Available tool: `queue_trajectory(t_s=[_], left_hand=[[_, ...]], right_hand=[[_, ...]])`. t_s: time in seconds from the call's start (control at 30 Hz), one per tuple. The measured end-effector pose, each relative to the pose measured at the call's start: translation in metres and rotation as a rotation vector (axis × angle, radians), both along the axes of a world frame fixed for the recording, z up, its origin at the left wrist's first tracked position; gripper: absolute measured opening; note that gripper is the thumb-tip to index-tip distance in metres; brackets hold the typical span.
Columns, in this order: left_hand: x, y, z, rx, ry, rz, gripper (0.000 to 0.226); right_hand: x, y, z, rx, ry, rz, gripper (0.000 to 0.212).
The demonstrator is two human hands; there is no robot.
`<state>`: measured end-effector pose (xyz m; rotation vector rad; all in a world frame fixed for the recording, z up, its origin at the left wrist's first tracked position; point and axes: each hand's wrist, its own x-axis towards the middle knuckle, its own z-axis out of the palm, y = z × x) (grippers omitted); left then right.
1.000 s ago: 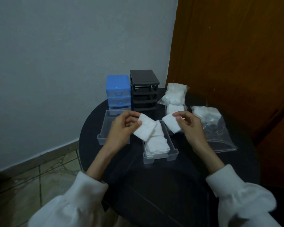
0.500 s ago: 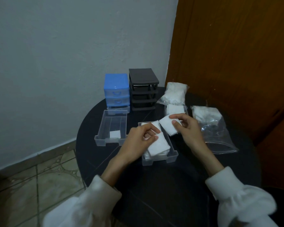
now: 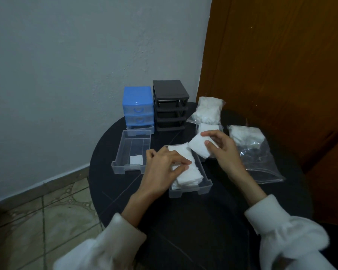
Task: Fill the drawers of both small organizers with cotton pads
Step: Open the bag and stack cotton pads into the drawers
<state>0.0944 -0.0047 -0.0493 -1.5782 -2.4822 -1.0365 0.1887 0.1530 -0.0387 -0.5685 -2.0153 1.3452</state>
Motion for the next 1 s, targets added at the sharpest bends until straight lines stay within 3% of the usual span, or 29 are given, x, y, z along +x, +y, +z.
queue_trajectory(t_s=[0.13,0.3,0.57,0.83,1.0], left_hand=[[-0.003,-0.007,0.003,0.184,-0.094,0.139,0.017],[-0.014,-0.011,0.002,0.417,-0.325,0.259,0.025],[-0.011,-0.011,-0.005,0.382,-0.387,0.203,0.025],[0.001,-0.005,0.003,0.317,-0.315,0.216,0.028],[0.023,0.02,0.012,0.044,-0.192,0.072,0.043]], right_hand=[[-0.014,0.003,0.01,-0.079,-0.009,0.149,0.016],[-0.036,0.005,0.013,0.061,-0.202,0.392,0.015],[-0.043,0.003,0.0,0.206,-0.241,0.302,0.015],[-0.035,0.0,-0.001,0.323,-0.129,0.165,0.017],[-0.014,0.004,-0.001,0.329,-0.187,0.032,0.018]])
